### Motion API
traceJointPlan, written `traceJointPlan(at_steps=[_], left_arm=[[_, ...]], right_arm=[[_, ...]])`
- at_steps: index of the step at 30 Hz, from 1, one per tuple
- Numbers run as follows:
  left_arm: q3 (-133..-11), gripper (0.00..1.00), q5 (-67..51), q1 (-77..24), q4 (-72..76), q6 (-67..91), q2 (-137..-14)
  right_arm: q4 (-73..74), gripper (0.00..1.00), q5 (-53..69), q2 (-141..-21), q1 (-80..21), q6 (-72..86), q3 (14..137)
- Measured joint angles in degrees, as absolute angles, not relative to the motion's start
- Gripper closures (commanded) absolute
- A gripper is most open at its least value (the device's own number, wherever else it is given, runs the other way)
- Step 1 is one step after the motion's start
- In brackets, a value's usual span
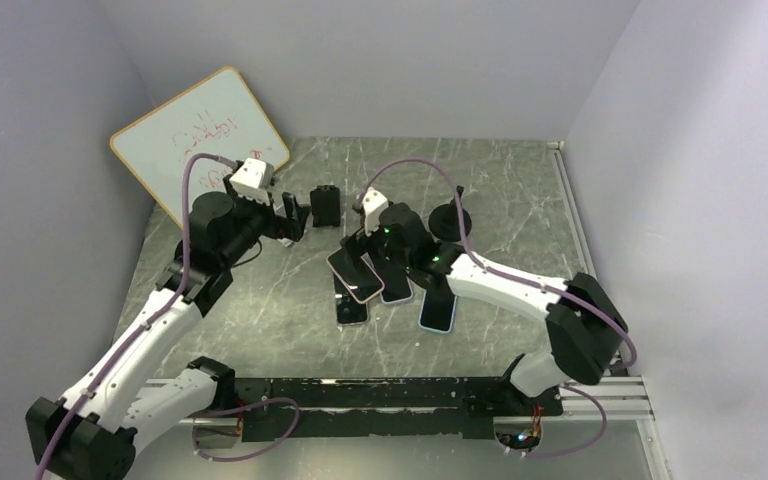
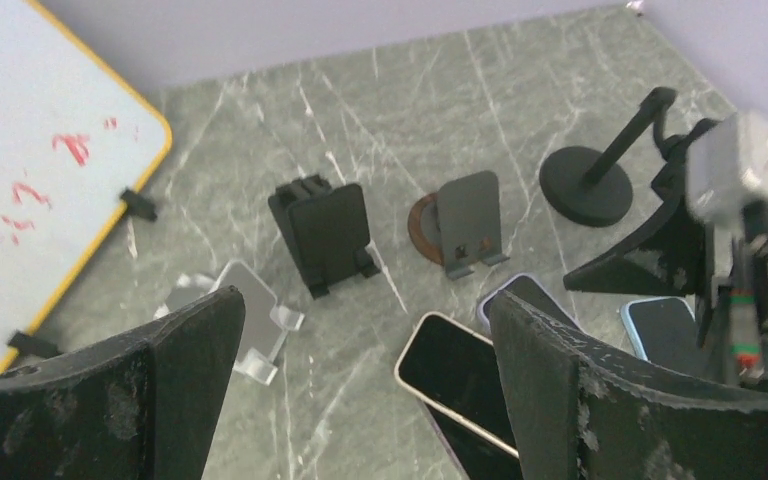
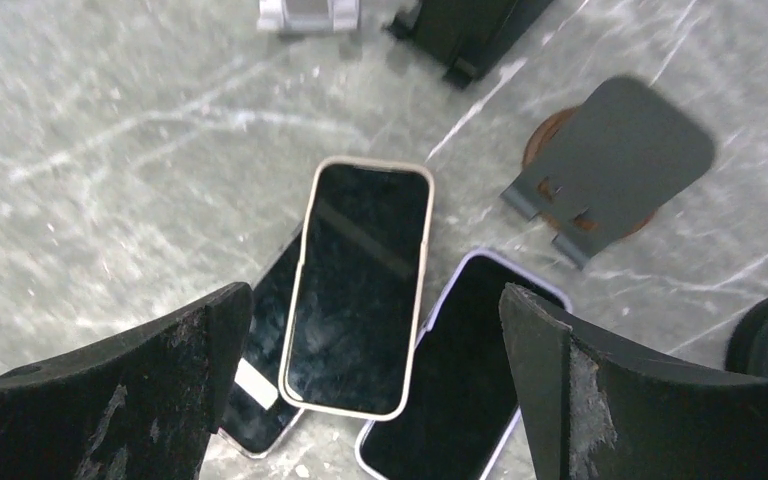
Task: Place the phone on the phone stand
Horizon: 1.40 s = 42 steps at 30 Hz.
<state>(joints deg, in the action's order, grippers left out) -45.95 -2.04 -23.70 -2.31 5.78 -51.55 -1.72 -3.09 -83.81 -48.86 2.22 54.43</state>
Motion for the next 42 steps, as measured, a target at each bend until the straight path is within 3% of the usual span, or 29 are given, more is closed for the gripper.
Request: traceJointPlan(at_steps=[3,9,21,29,32,37,42], left_arm=[[-46.5,0.08,-2.7,-22.0,-4.5,8.3,-54.7],[-46.1,0.07,-5.0,-20.5,-7.3,12.6,-58.5],[-45.7,0.08,-6.0,-20.4,-8.5,13.8,-57.0],[-45.2,0.10,-6.7,-20.4,-9.1,14.0,-57.0],[-44.5,0.12,-6.9,-20.4,-9.0,14.7,-57.0],[-41.1,0.16,-8.0,-20.4,-8.3,17.7,-57.1],[-34.4,0.19,-9.9,-20.3,-4.7,22.6,-58.0]], right_arm=[[1.6,0.02,-2.1,-88.6,-49.3,1.7,55.9],[5.5,0.02,-0.9,-97.1,-50.4,1.7,56.4],[5.3,0.02,0.5,-100.5,-50.5,2.7,56.7],[3.7,0.10,0.4,-102.0,-50.6,3.1,57.2],[3.1,0.20,0.2,-102.2,-50.6,3.4,57.2],[2.7,0.54,-0.6,-102.4,-50.5,3.9,57.2],[2.1,0.59,-1.0,-102.4,-50.3,4.8,57.4]])
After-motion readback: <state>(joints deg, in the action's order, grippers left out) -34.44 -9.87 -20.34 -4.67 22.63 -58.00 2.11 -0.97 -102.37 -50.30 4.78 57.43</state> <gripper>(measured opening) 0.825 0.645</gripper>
